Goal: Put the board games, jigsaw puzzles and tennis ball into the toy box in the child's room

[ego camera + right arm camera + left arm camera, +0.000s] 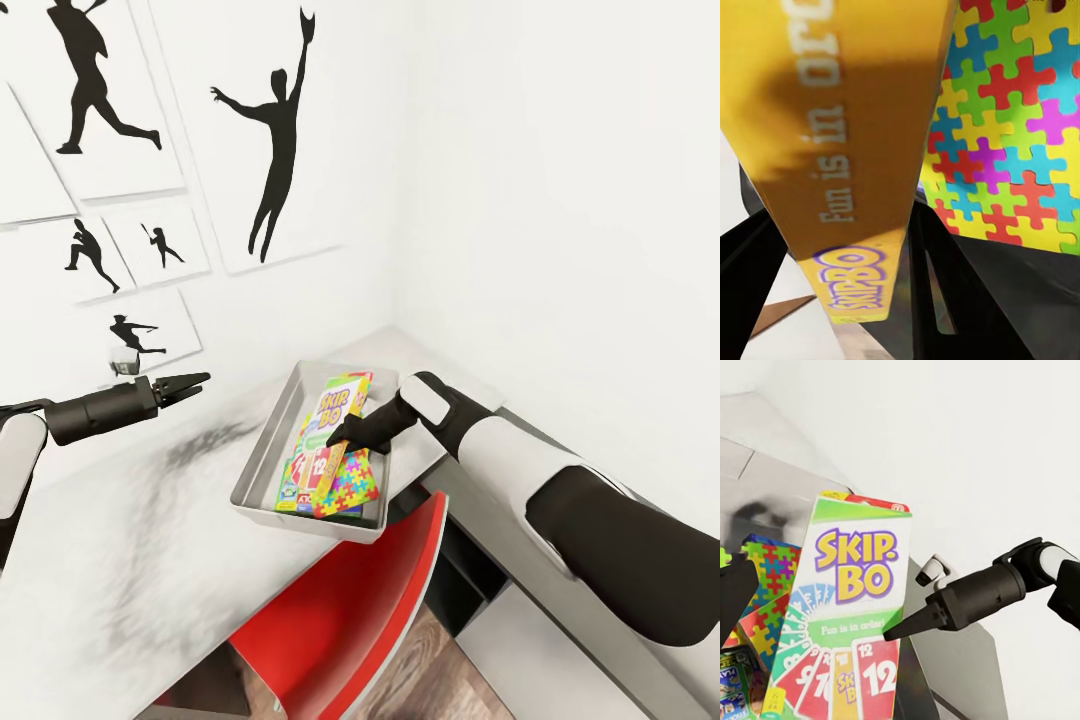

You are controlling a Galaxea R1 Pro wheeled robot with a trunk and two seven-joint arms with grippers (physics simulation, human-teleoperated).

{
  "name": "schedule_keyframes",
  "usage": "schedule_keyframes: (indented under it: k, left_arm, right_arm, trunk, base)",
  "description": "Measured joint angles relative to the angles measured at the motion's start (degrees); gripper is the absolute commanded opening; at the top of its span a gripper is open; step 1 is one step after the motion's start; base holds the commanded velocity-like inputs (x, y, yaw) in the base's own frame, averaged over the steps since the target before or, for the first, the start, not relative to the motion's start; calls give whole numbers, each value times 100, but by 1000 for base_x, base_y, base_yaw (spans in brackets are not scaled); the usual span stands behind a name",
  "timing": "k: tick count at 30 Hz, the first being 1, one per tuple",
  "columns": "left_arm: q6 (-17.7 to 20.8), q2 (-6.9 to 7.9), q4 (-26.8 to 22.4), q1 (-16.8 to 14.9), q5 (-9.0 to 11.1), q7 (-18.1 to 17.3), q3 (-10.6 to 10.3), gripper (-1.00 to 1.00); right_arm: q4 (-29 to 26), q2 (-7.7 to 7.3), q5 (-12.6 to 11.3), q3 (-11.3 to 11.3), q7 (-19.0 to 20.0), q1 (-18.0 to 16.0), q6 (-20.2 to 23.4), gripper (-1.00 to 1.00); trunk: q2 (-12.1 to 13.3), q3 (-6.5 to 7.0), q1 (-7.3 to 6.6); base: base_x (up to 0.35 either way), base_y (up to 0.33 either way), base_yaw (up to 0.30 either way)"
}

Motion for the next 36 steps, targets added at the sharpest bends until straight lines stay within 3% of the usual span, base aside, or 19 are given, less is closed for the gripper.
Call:
schedule_keyframes:
  k: [12, 13, 36]
  left_arm:
    - [0, 0, -2, 0, -1, -1, 1, 100]
    - [0, 2, -1, 0, -1, -1, 3, 100]
    - [2, 2, 0, 0, 2, -2, 6, 100]
  right_arm:
    - [-58, 0, 9, 1, -3, -9, -9, -100]
    - [-59, 0, 10, 0, -6, -9, -13, 100]
    - [-187, 0, -9, 6, 9, 0, -63, 100]
  trunk:
    - [0, 0, 0]
    - [0, 0, 0]
    - [0, 0, 0]
  base:
    - [0, 0, 0]
    - [0, 0, 0]
    - [0, 0, 0]
